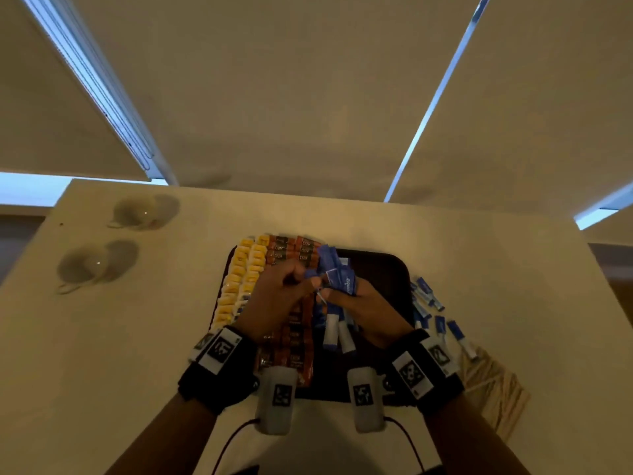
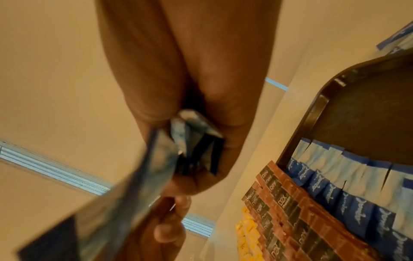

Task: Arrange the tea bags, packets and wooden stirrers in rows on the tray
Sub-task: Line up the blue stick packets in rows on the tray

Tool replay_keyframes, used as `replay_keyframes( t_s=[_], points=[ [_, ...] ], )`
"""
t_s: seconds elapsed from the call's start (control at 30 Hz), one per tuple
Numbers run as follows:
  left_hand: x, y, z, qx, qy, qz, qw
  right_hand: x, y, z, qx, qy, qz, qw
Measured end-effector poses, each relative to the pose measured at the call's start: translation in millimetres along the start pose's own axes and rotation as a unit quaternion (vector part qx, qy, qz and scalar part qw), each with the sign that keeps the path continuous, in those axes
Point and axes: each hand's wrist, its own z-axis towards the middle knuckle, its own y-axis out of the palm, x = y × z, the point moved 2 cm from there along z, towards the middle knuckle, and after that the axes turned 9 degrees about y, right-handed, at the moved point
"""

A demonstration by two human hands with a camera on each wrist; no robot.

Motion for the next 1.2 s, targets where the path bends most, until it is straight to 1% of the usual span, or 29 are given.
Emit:
replay_keyframes(
  t_s=[0.07, 0.13, 0.23, 0.27, 0.3, 0.33, 0.37, 0.43, 0.5, 0.6, 0.63, 0.7, 0.77, 0.8, 0.87, 1.0, 1.1, 1.17, 1.2],
  points=[
    [3.2, -8.5, -7.7, 0.013, -0.024, -0.057, 0.998, -0.5, 8.1, 1.1, -0.012, 0.012, -0.003, 1.0],
    [1.7, -21.4, -16.1, 0.055, -0.05, -0.127, 0.989, -1.2, 14.2, 2.5, -0.008, 0.027, -0.003, 1.0],
    [-1.1, -46.3, -26.3, 0.136, -0.059, -0.198, 0.969, 1.4, 19.4, 6.3, 0.032, 0.023, 0.026, 0.999],
    [-2.0, -54.2, -29.6, 0.151, -0.061, -0.21, 0.964, 2.4, 21.1, 7.4, 0.051, 0.013, 0.036, 0.998],
    [-2.1, -60.5, -32.4, 0.153, -0.063, -0.219, 0.962, 3.3, 23.0, 8.5, 0.067, 0.001, 0.044, 0.997],
    [-2.3, -64.7, -34.9, 0.14, -0.071, -0.221, 0.963, 4.2, 25.0, 9.8, 0.08, -0.011, 0.05, 0.995],
    [-1.5, -66.1, -36.8, 0.109, -0.088, -0.217, 0.966, 4.5, 27.7, 10.5, 0.089, -0.022, 0.055, 0.994],
    [-1.4, -62.3, -40.0, 0.02, -0.126, -0.193, 0.973, 5.4, 32.9, 11.6, 0.105, -0.038, 0.059, 0.992],
    [-2.8, -55.0, -40.2, -0.047, -0.15, -0.175, 0.972, 5.5, 39.0, 12.5, 0.116, -0.055, 0.059, 0.99],
    [-3.5, -45.5, -37.1, -0.101, -0.157, -0.186, 0.965, 4.1, 49.7, 13.2, 0.119, -0.07, 0.042, 0.989],
    [-4.5, -43.7, -35.8, -0.101, -0.151, -0.188, 0.965, 3.8, 53.4, 13.8, 0.113, -0.07, 0.041, 0.99],
    [-8.2, -42.3, -34.1, -0.068, -0.128, -0.172, 0.974, 4.0, 57.3, 14.7, 0.111, -0.072, 0.047, 0.99],
    [-14.8, -46.0, -33.8, -0.014, -0.086, -0.104, 0.991, 4.9, 57.0, 14.3, 0.135, -0.075, 0.051, 0.987],
    [-19.4, -48.0, -34.5, 0.009, -0.067, -0.079, 0.995, 5.4, 56.3, 12.9, 0.15, -0.075, 0.049, 0.985],
    [-27.2, -51.8, -36.0, 0.032, -0.033, -0.058, 0.997, 6.8, 55.5, 9.6, 0.165, -0.076, 0.038, 0.983],
    [-35.4, -53.8, -39.0, 0.023, 0.032, 0.003, 0.999, 9.9, 66.6, 10.8, 0.166, -0.056, 0.007, 0.984],
    [-32.3, -50.9, -41.4, 0.014, 0.102, 0.068, 0.992, 10.9, 77.3, 19.0, 0.19, -0.053, -0.002, 0.98],
    [-30.8, -52.4, -42.4, 0.006, 0.119, 0.084, 0.989, 13.2, 80.9, 22.5, 0.214, -0.06, -0.021, 0.975],
    [-32.9, -55.3, -42.6, -0.001, 0.112, 0.076, 0.991, 15.0, 80.6, 23.5, 0.218, -0.06, -0.03, 0.974]
  ],
)
